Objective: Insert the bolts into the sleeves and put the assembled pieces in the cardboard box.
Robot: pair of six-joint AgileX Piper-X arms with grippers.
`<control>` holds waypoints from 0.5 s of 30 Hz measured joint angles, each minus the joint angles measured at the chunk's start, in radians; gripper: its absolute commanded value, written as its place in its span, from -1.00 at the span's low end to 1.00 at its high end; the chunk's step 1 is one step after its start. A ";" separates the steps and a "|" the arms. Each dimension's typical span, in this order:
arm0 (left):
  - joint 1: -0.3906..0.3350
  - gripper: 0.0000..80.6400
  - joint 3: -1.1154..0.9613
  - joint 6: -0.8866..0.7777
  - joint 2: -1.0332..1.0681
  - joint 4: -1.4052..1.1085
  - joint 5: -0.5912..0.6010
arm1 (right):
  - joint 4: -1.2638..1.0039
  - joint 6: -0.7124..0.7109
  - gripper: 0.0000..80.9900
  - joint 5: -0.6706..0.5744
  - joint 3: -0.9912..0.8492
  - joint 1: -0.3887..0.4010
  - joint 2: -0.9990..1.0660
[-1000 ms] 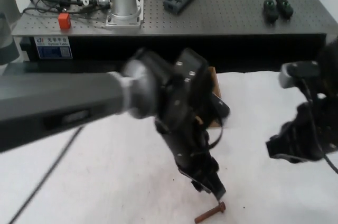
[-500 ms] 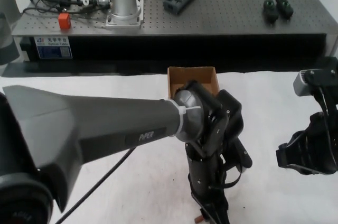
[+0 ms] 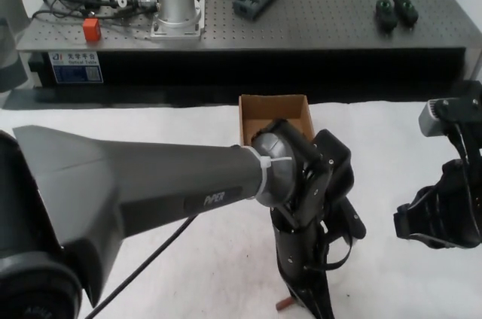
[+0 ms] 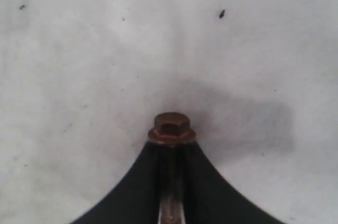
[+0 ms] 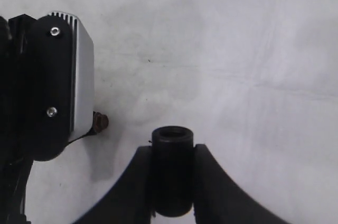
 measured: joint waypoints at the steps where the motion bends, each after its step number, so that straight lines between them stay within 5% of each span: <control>1: 0.000 -0.98 0.000 -0.025 -0.004 -0.002 -0.007 | -0.011 0.000 -0.98 -0.008 0.010 0.000 -0.016; 8: 0.081 -0.98 0.115 -0.310 -0.229 -0.129 -0.029 | -0.081 0.023 -0.98 -0.234 0.118 0.000 -0.161; 11: 0.159 -0.98 0.412 -0.470 -0.551 -0.552 0.003 | -0.145 0.071 -0.98 -0.352 0.175 0.010 -0.198; 15: 0.162 -0.98 0.586 -0.725 -0.685 -0.878 0.191 | -0.304 0.125 -0.98 -0.558 0.269 0.061 -0.222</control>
